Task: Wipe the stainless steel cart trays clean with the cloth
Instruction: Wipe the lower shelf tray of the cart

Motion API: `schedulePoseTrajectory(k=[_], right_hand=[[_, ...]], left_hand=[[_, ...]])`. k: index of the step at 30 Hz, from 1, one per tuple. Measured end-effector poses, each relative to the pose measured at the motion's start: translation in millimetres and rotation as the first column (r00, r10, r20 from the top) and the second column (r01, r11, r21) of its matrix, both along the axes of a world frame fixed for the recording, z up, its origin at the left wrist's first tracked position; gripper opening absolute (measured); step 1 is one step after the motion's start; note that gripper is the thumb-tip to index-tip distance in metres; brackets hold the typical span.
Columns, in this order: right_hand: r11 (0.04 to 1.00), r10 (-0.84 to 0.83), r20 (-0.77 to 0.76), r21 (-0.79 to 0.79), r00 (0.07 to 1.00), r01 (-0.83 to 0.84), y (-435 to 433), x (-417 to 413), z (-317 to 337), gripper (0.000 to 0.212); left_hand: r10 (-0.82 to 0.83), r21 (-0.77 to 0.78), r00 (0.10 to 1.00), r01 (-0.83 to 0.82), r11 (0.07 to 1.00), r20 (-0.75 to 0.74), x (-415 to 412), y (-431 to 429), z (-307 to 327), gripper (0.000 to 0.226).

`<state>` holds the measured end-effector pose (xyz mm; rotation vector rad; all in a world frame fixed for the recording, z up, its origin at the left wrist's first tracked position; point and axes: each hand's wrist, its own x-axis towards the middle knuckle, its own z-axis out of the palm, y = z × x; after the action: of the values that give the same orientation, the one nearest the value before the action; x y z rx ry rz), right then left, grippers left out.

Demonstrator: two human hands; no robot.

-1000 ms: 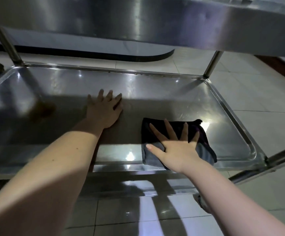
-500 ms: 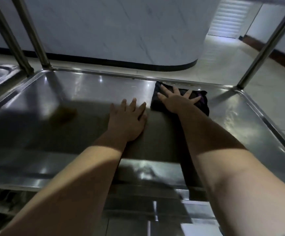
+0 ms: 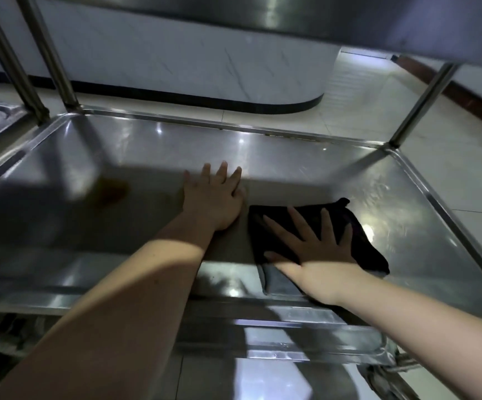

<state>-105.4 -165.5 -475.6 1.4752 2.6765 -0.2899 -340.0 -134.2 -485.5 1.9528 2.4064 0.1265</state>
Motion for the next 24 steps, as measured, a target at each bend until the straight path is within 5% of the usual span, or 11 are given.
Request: schedulePoseTrajectory(k=[12, 24], right_hand=[[0.981, -0.185, 0.033, 0.067, 0.982, 0.183, 160.1, -108.7, 10.6, 0.074], [0.999, -0.035, -0.004, -0.022, 0.999, 0.035, -22.5, -12.2, 1.2, 0.064]], left_hand=[[-0.006, 0.034, 0.999, 0.008, 0.999, -0.032, -3.4, -3.4, 4.1, 0.055], [-0.022, -0.057, 1.0, 0.02, 0.998, -0.02, 0.0, -4.1, 13.3, 0.055]])
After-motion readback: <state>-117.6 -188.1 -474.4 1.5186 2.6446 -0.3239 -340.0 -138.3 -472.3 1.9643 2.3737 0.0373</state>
